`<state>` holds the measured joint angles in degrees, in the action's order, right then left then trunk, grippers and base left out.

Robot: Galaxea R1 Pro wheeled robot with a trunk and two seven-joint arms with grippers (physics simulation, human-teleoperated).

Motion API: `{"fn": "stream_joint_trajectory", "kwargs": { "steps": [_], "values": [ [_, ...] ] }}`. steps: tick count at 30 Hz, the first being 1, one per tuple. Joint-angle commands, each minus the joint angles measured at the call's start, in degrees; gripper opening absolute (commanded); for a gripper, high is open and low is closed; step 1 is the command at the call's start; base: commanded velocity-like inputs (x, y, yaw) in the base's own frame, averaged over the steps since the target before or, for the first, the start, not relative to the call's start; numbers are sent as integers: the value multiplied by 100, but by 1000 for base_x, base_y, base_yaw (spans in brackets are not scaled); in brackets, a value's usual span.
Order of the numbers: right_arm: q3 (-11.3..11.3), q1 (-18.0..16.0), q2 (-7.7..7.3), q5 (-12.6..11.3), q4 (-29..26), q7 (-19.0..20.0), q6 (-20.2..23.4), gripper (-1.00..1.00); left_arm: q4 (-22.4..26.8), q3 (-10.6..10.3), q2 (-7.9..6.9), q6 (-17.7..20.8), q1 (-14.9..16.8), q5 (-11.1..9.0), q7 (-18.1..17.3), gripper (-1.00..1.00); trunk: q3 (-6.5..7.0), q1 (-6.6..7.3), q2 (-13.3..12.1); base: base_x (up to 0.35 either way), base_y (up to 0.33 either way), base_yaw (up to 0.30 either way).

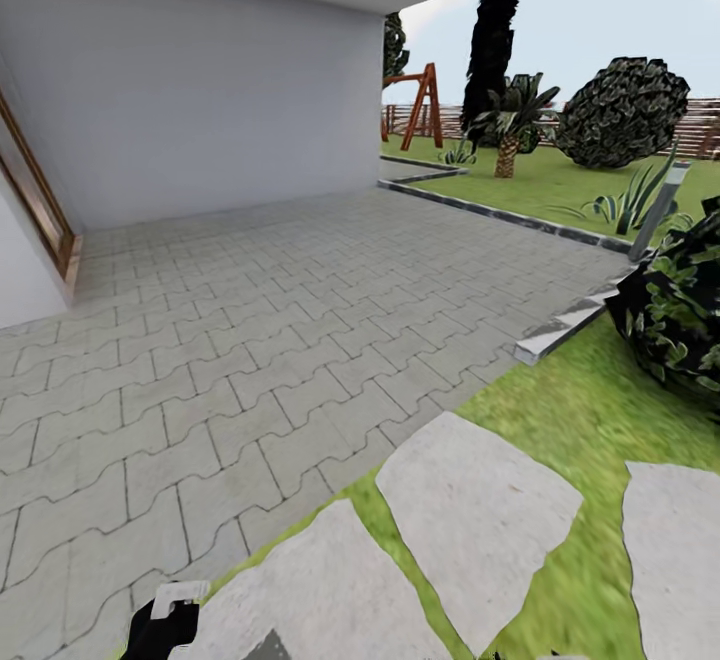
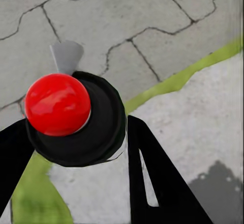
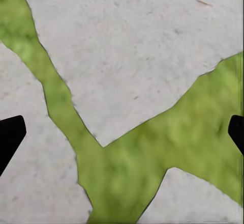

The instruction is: Pick up the pesticide atomizer in the garden and spray insectifuge to fully cover both potted plants in the garden.

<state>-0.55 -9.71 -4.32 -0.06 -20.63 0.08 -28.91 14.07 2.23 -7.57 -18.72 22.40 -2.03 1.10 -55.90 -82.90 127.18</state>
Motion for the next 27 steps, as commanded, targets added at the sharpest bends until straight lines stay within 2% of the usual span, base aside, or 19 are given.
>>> {"fn": "stream_joint_trajectory", "kwargs": {
  "steps": [1,10,27],
  "values": [
    [-5,-4,1,-1,6,1,-18,100,-2,9,0,-18,1,-22,-2,-100,0,1,2,0,0,-281],
    [-6,-4,1,6,15,-18,-18,100,-262,11,9,-57,1,-32,-27,-100,31,1,2,0,0,-284],
    [2,-4,1,6,83,-23,-18,100,-442,14,-5,-121,-7,-31,-31,-100,84,1,2,0,0,-285]
  ]
}}
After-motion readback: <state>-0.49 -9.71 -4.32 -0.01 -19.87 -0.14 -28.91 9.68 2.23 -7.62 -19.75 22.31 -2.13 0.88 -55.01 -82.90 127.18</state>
